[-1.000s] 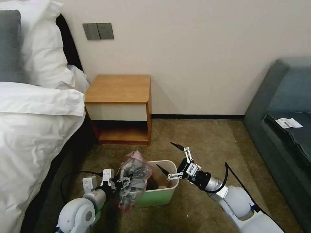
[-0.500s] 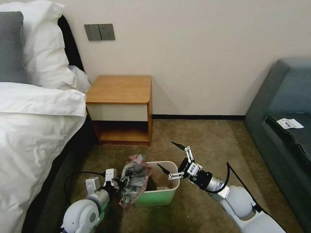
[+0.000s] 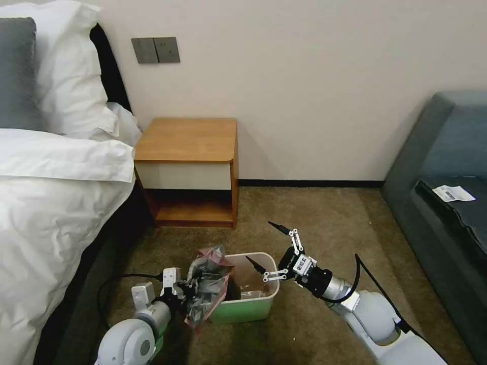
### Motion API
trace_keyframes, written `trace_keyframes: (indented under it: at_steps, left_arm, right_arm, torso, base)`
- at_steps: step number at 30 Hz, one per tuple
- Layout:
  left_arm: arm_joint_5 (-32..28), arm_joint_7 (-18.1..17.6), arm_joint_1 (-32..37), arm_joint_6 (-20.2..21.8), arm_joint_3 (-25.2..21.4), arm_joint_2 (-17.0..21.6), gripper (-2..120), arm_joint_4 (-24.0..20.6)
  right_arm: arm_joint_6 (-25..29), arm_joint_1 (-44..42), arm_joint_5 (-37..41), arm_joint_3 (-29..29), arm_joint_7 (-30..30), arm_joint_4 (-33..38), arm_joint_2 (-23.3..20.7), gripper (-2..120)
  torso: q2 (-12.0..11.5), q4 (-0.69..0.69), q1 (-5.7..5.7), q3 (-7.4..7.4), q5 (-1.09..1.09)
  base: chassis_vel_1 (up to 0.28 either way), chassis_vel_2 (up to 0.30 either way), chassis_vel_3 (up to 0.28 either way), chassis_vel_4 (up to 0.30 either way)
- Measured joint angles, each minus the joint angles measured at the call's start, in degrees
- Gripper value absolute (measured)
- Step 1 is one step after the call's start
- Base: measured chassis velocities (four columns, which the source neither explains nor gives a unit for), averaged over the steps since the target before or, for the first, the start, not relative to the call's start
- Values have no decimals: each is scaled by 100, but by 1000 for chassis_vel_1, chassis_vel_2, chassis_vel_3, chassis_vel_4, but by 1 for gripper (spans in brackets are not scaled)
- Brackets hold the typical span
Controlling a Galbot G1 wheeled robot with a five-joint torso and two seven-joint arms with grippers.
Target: Pick up the garbage bag from the table and place it over the trash can.
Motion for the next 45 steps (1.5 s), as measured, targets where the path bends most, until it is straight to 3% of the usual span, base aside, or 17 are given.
trace_keyframes:
  at_steps: [5, 7, 10, 16, 21, 33, 45]
  left_arm:
    - [177, -36, 140, -306, -154, -176, 10, -195]
    - [392, -30, 176, -877, -296, -318, 9, -314]
    - [442, -28, 172, -1120, -415, -461, 9, -441]
    - [461, -50, 168, -1229, -599, -679, 9, -746]
    - [683, -102, 275, -1445, -747, -832, 8, -1051]
    - [1123, -56, 378, -1915, -748, -884, 8, -1081]
    - [1479, -40, 456, -2154, -695, -937, 8, -1165]
  right_arm:
    - [-56, 22, 6, -74, 192, 31, 35, 100]
    - [-281, 33, 149, -263, 603, 150, 72, 100]
    - [-491, 86, 308, -452, 964, 254, 105, 100]
    - [-599, 240, 379, -639, 1157, 262, 165, 100]
    - [-1086, 294, 1039, -1052, 1501, 547, 199, 100]
    - [-2081, 857, 2377, -2219, 2137, 1093, 267, 100]
    - [-2231, 1788, 1989, -3112, 2191, 235, 396, 100]
  torso:
    - [-2, -1, 1, 2, -6]
    - [-2, -1, 1, 1, 3]
    - [-2, 0, 1, -1, 3]
    - [-2, 0, 1, -1, 3]
    - [-2, 0, 1, -2, 4]
    - [-2, 2, 1, -2, 4]
    - [-2, 1, 1, -2, 5]
  base:
    - [0, 0, 0, 0]
    - [0, 0, 0, 0]
    - [0, 0, 0, 0]
    - [0, 0, 0, 0]
    - [0, 0, 0, 0]
    - [0, 0, 0, 0]
    - [0, 0, 0, 0]
